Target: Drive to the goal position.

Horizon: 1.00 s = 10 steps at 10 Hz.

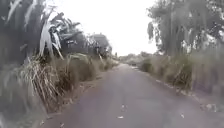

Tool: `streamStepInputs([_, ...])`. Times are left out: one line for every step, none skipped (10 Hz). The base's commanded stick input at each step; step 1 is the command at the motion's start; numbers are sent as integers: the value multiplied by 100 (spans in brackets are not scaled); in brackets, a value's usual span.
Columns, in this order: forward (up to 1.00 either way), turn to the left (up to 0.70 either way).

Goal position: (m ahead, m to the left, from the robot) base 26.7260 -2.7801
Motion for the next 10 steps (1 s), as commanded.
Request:
streamStepInputs([100, 0])
streamStepInputs([100, 0])
streamStepInputs([100, 0])
streamStepInputs([100, 0])
streamStepInputs([100, -40])
streamStepInputs([100, -40])
streamStepInputs([100, -40])
streamStepInputs([100, -35])
streamStepInputs([100, -21])
streamStepInputs([100, -6])
